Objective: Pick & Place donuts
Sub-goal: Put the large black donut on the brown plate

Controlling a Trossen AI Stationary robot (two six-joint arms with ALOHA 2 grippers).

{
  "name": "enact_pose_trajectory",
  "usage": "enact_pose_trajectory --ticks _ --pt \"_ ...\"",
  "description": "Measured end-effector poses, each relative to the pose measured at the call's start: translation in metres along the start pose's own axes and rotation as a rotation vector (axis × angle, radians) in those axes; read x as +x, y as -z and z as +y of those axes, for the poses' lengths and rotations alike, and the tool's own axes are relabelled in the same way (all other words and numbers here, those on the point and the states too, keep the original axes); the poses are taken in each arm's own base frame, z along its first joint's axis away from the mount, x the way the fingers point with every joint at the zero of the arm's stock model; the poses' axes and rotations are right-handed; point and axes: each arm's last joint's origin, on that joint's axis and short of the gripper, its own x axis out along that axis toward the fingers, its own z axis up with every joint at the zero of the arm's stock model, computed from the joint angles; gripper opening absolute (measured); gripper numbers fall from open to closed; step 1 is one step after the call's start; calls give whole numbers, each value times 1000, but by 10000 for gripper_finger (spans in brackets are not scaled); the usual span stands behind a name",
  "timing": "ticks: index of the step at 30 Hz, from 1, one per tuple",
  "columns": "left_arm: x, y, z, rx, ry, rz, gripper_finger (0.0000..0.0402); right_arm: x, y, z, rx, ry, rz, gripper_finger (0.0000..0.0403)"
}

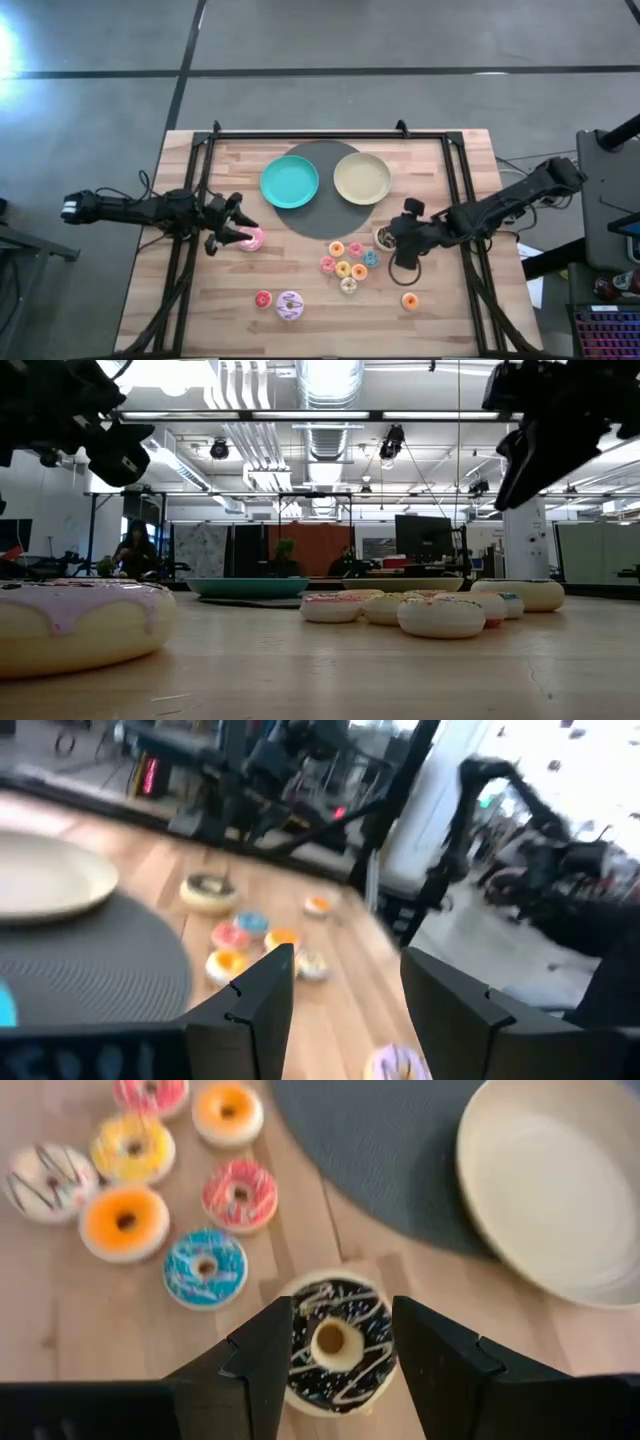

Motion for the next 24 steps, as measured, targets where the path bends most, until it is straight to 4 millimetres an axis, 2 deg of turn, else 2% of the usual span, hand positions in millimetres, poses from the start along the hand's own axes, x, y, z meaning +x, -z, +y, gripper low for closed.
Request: enact_pose_trajectory --ticks 5,13,24 --pt "-2 -7 0 -16 -131 100 160 14 2 7 -4 5 70 173" --pt "-4 -30 -9 29 -123 55 160 29 4 15 -7 -21 157 224" --pt "-5 -35 -9 35 -178 36 160 51 11 22 -48 23 242 239"
